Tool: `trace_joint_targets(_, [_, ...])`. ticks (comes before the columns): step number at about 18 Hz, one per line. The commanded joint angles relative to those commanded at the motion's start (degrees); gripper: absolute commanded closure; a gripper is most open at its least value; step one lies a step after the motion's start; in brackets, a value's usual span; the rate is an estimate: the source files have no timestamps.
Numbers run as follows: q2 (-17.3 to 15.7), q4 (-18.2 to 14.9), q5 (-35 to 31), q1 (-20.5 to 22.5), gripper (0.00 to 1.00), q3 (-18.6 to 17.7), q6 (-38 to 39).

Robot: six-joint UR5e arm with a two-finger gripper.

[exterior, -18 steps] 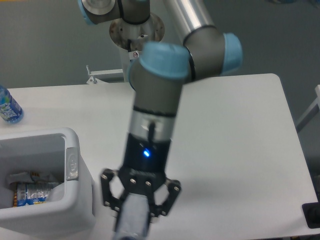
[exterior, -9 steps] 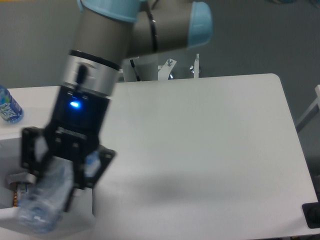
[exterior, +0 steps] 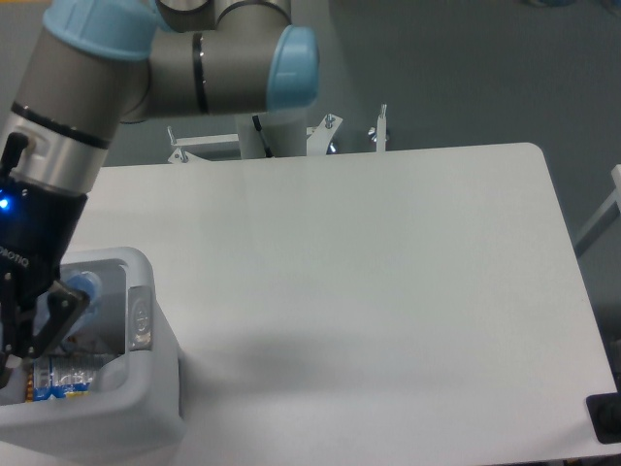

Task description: Place the trash in the trash can

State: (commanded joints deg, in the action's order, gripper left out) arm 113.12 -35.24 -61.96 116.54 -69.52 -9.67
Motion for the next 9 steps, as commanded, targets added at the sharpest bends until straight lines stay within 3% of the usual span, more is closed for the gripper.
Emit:
trace_joint_targets(4, [-0.18,0.00,-0.09,0.70,0.00,-0.09,0.44])
trace_joint_targets(9, [-1.58,-0.09,-0.17,5.79,0.00,-0.09,1.32])
